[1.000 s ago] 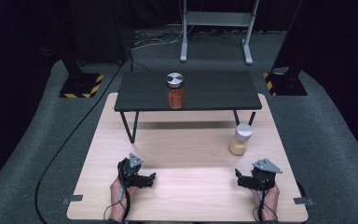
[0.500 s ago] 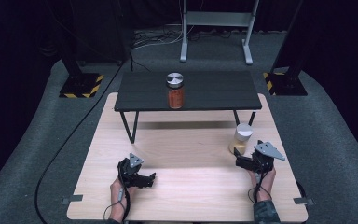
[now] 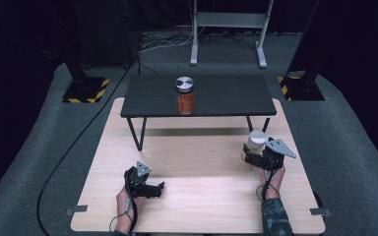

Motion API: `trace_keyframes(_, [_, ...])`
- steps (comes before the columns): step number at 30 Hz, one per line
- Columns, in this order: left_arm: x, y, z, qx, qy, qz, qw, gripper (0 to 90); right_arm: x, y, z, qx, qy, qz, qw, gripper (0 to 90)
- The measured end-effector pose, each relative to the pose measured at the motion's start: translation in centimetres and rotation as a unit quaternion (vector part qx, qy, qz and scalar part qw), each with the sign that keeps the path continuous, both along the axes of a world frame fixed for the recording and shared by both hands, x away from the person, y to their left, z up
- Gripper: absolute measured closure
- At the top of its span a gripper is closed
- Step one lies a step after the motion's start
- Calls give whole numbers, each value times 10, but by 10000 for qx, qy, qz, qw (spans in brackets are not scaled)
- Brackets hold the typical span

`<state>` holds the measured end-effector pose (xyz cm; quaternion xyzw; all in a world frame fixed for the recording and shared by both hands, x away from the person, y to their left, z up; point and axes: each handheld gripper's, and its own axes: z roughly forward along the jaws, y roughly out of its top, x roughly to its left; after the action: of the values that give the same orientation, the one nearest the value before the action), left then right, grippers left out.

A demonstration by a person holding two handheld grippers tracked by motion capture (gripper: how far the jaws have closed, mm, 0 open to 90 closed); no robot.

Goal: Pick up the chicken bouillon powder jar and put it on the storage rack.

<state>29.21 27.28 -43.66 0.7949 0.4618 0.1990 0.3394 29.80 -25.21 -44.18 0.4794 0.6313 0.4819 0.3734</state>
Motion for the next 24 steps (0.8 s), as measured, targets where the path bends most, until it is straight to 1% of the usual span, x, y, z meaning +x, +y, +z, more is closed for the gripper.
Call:
trace_keyframes(7, [0,0,0,-1,-2,0,10000,3,5,3,-1,4,-138,-53,9999,0])
trace_keyframes(11, [0,0,0,-3,1,-1,10000,3,7,4,-2,43,-159,-68,9998,0])
trace_keyframes(13, [0,0,0,-5,6,-3,10000,3,7,7,-4,6,-211,-158,9997,0])
trace_keyframes(15, [1,1,0,-9,9,-4,10000,3,8,9,-5,0,-206,-200,9996,0])
trace_keyframes(17, [1,1,0,-11,10,-3,10000,3,10,10,-5,-54,-165,-203,9996,30])
trace_keyframes(18, [1,1,0,-11,10,-4,10000,3,9,13,-7,-91,-227,-254,9994,72])
trace_keyframes(19, [1,1,0,-9,10,-5,10000,3,9,12,-8,-92,-246,-217,9994,102])
trace_keyframes(21, [1,1,0,-11,10,-4,10000,3,9,14,-9,-95,-264,-285,9992,160])
trace_keyframes(24, [1,1,0,-10,10,-5,10000,3,7,13,-12,39,-308,-337,9989,212])
